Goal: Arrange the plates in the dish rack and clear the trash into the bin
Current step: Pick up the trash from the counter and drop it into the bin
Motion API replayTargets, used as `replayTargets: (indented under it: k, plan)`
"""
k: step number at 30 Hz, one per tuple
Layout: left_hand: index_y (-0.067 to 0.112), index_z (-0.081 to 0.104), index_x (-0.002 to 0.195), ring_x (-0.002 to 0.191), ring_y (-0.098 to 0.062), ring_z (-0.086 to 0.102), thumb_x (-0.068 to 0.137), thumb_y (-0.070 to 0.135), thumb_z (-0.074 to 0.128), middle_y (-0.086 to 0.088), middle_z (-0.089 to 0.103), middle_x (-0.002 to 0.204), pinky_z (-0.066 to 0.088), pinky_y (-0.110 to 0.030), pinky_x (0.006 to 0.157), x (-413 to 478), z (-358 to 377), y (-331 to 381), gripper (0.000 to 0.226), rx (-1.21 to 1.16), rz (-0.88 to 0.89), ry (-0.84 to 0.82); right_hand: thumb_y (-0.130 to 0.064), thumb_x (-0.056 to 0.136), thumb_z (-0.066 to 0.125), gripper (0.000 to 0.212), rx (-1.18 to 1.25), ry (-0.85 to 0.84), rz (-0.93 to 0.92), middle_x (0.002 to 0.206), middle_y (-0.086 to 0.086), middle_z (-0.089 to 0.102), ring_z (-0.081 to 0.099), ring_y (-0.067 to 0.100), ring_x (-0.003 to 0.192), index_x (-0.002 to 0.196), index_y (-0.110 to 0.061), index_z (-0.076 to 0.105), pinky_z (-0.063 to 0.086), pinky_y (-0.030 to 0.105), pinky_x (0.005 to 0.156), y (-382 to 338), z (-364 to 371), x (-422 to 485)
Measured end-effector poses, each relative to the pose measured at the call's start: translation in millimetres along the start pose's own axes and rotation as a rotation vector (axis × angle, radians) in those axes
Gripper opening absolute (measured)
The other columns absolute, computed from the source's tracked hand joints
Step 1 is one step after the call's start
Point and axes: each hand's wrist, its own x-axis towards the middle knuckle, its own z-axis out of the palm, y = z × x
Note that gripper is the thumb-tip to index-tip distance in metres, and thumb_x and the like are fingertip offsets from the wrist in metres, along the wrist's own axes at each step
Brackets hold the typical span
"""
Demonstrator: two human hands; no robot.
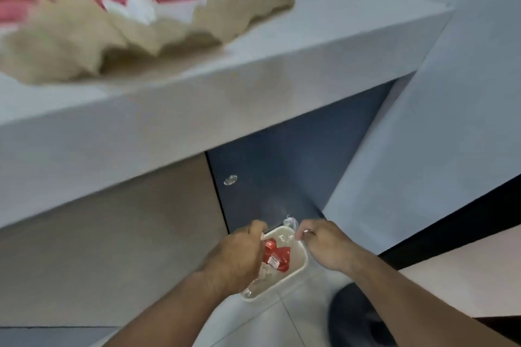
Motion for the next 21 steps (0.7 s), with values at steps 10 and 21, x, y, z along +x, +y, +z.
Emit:
replayTargets:
  k: [10,21]
  plan:
    - [0.028,0.045,0.133,0.119,-0.021,0.052,0.098,0.03,0.041,0.003,0.038,0.136,0.042,-0.031,0.1,83,204,-101,0.035,0.156,0.02,-0.142,-0.003,0.092,0.047,0.033,0.035,-0.035,0.045,0.099,0.002,0.068,0.066,0.013,0.077,0.092,-0.023,0.074,0.055,0.022,0.062,114,139,147]
    - [0.017,0.058,0.119,0.102,-0.022,0.062,0.095,0.017,0.052,-0.005,0.06,0.117,0.052,-0.031,0.083,147,297,-144,0.025,0.259,-0.174,-0.209,-0.004,0.094,0.054,0.028,-0.091,-0.171,-0.006,0.082,-0.009,0.063,0.063,0.002,0.058,0.113,-0.023,0.065,0.05,0.016,0.05,164,196,241]
